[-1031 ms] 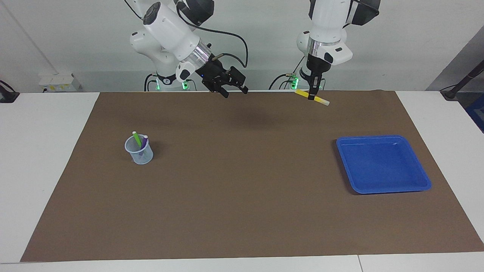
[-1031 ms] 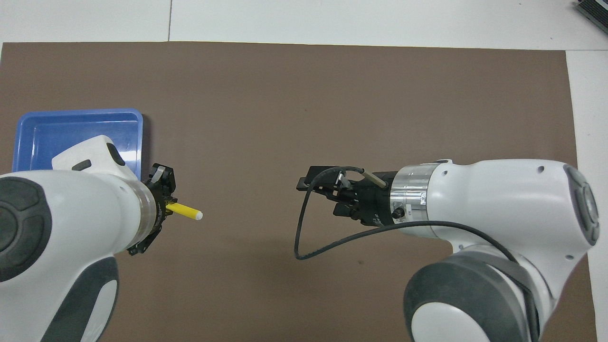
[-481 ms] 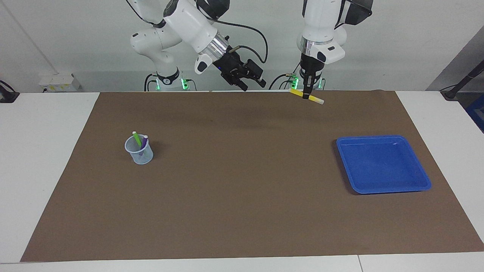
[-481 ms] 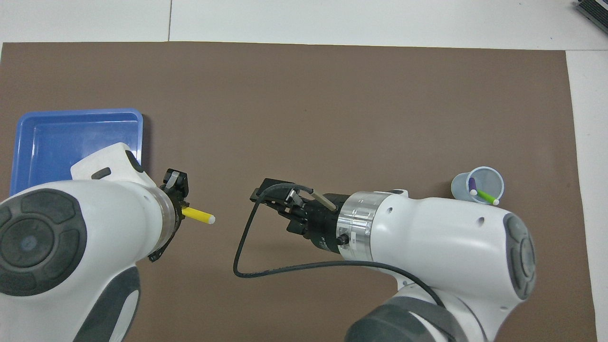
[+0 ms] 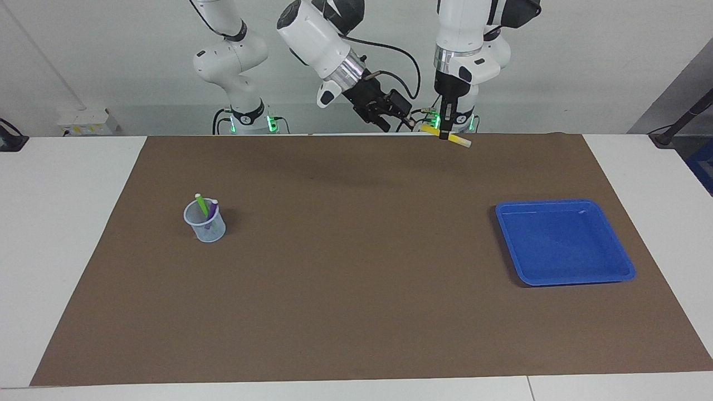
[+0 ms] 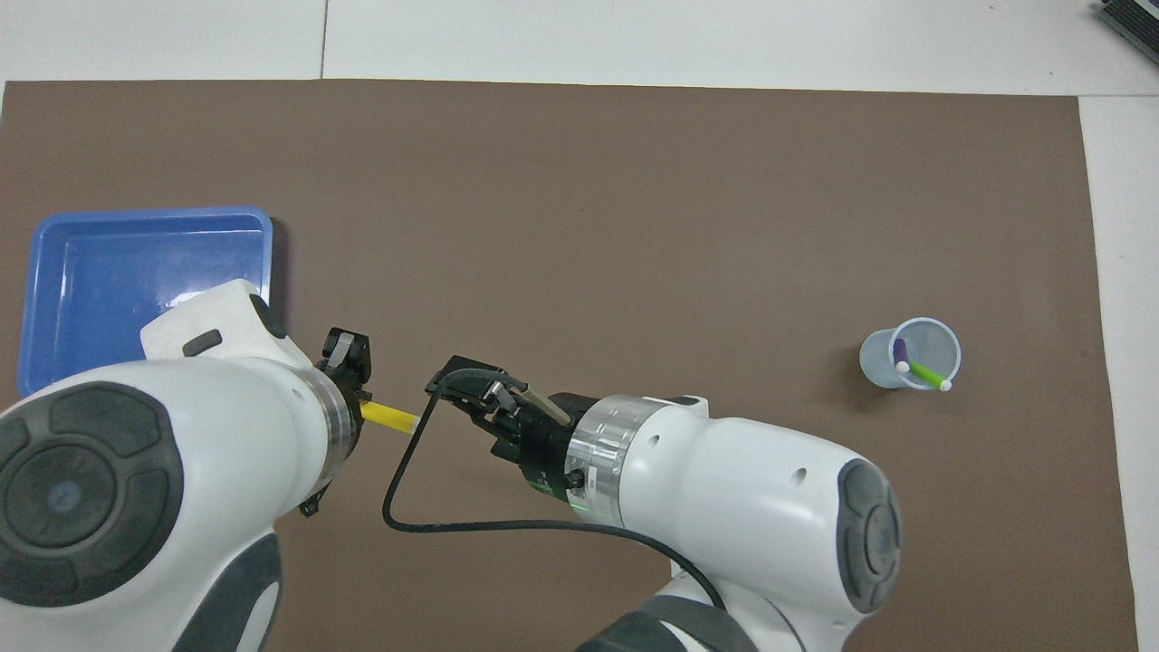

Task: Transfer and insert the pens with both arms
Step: 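Carry the yellow pen with the left gripper toward the right gripper, then grasp the yellow pen's free end with the right gripper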

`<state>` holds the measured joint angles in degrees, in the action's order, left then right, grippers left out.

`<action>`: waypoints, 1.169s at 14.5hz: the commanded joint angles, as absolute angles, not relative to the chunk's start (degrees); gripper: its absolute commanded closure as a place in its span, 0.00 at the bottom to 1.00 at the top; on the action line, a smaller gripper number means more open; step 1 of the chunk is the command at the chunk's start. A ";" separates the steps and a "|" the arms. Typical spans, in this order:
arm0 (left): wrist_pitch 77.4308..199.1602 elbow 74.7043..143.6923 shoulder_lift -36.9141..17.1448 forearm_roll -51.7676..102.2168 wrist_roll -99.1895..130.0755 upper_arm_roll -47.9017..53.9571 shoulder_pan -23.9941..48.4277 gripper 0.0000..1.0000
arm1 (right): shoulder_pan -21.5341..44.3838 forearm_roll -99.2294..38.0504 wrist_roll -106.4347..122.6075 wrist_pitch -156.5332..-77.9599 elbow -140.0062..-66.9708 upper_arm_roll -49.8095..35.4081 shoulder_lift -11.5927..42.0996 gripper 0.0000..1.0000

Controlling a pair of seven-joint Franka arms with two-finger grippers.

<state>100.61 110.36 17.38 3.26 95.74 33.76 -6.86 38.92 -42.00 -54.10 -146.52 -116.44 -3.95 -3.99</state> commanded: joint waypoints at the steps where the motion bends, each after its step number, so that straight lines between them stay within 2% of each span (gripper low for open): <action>1: 99.05 109.78 17.84 2.72 97.47 33.93 -6.07 1.00 | 40.43 -43.51 -54.67 -148.80 -116.46 -3.78 -3.69 0.00; 9: 98.97 109.69 17.84 2.81 98.96 34.01 -5.27 1.00 | 42.80 -43.59 -59.50 -152.31 -116.19 -3.96 -3.25 0.01; 13: 98.96 109.69 17.84 2.81 99.05 34.37 -5.27 1.00 | 42.89 -43.59 -59.59 -152.31 -116.19 -4.13 -3.34 0.11; 17: 98.61 109.60 17.84 2.81 99.32 34.37 -5.27 1.00 | 42.98 -43.59 -59.50 -152.40 -116.19 -4.13 -3.34 0.15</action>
